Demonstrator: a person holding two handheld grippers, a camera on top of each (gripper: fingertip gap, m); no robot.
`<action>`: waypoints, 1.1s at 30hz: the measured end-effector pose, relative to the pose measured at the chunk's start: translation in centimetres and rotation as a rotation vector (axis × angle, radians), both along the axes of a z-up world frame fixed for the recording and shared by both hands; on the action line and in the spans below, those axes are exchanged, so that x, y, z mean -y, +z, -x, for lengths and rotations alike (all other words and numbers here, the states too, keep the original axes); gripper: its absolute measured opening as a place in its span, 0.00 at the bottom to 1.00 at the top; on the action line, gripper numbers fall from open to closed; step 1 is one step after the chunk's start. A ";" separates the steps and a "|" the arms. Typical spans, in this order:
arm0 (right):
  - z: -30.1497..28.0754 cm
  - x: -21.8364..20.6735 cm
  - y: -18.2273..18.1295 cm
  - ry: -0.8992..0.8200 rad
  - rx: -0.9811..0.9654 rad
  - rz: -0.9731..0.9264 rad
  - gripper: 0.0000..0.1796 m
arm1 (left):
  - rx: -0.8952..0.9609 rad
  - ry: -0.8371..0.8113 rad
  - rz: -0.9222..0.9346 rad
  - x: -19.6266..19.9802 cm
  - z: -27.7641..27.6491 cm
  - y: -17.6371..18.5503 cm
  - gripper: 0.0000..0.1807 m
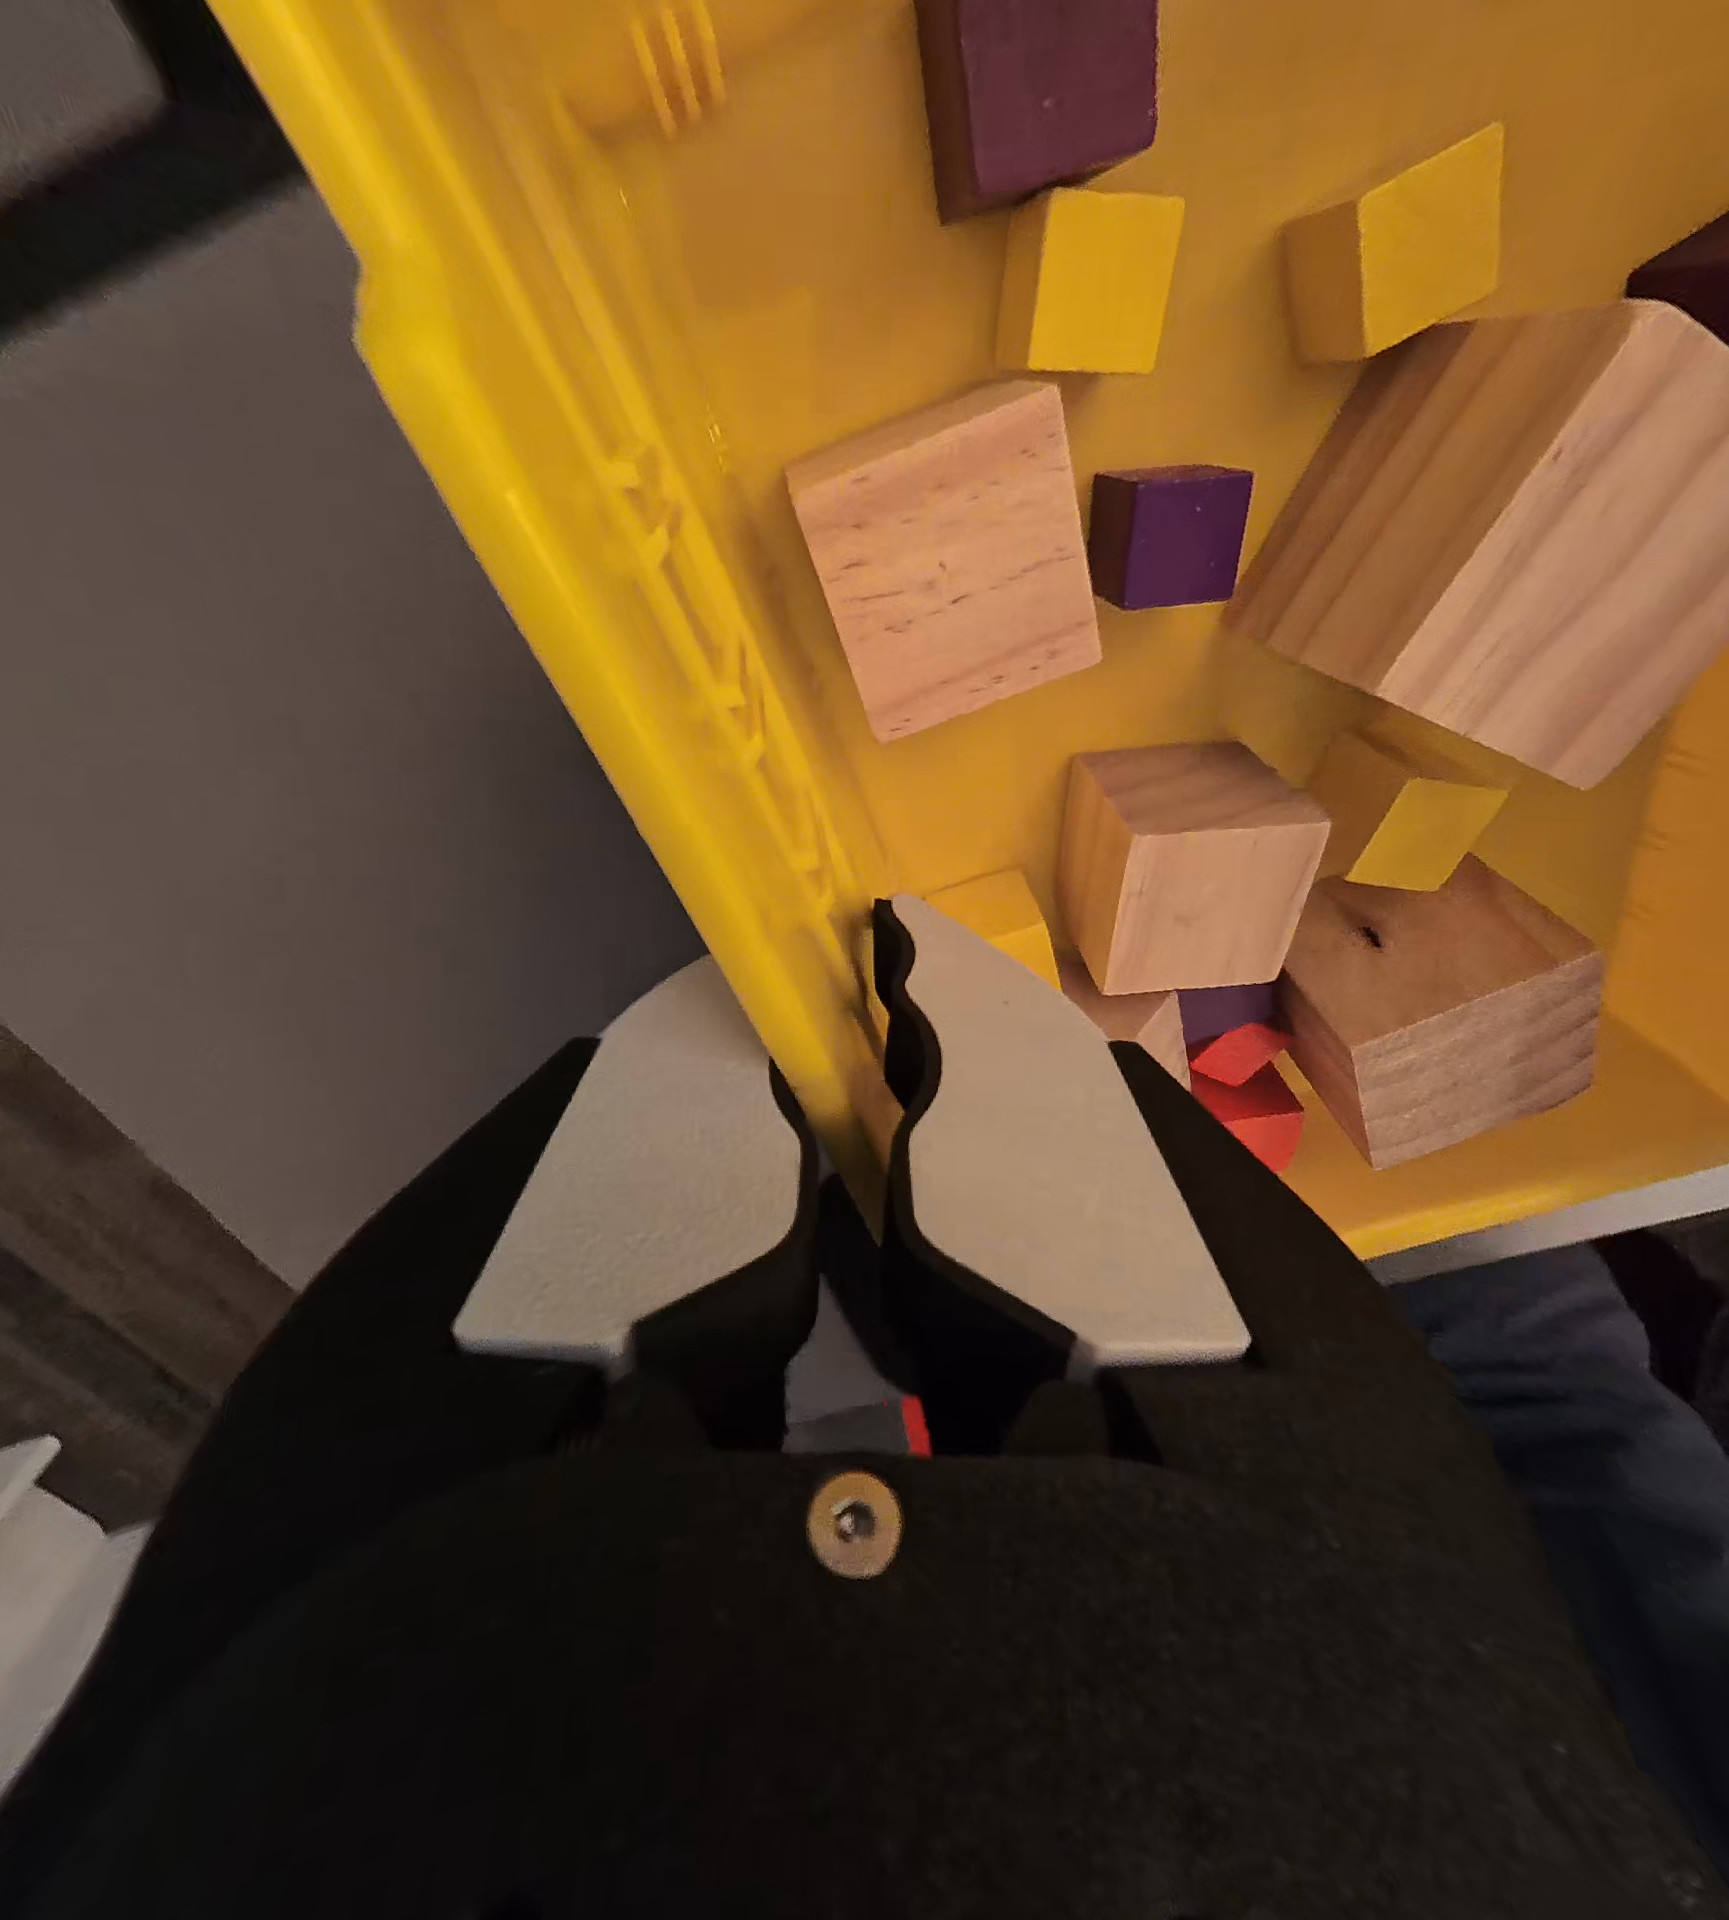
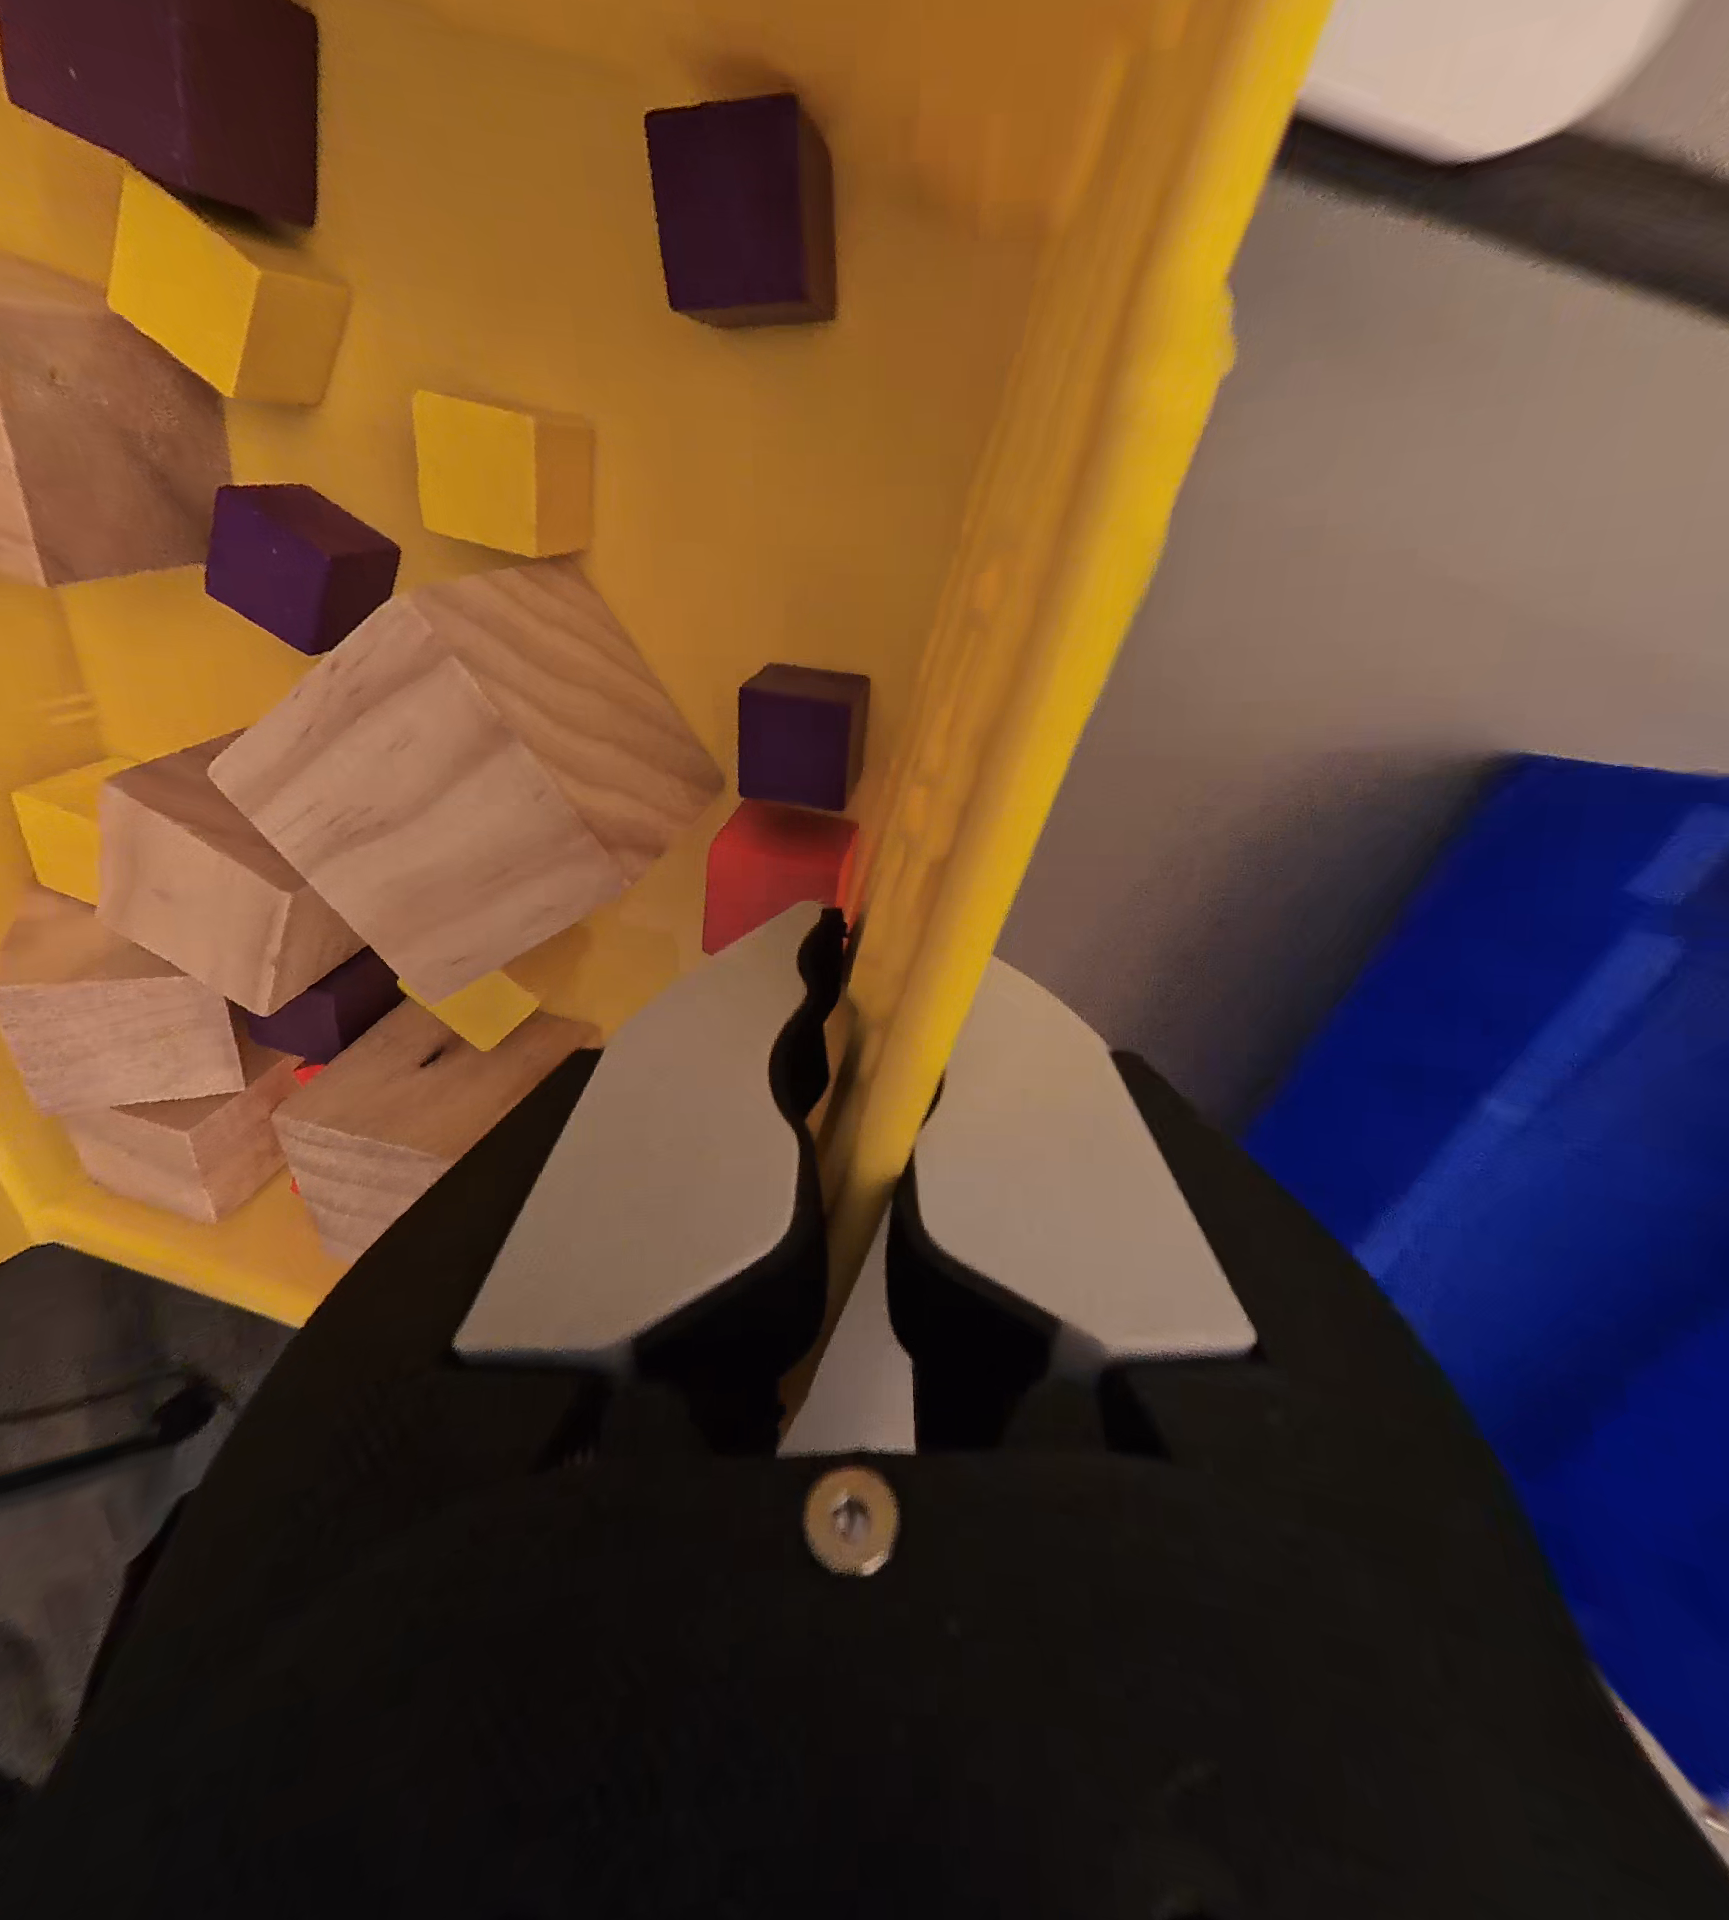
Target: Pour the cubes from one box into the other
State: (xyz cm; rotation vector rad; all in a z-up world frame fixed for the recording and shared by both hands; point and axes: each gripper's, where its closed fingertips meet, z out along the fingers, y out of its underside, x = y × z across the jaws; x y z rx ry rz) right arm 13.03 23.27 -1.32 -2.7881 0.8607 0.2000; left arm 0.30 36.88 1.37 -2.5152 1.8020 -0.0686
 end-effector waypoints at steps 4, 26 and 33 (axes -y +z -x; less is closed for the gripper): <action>-6.7 6.0 5.5 -0.081 0.128 -0.028 0.03 | 0.112 -0.085 -0.033 5.2 -7.7 4.3 0.04; -26.8 33.4 14.3 -0.330 0.827 0.014 0.03 | 0.664 -0.380 0.122 30.1 -33.2 5.1 0.03; -26.0 32.1 15.6 -0.274 1.053 0.020 0.03 | 0.869 -0.351 0.141 29.1 -33.6 4.5 0.03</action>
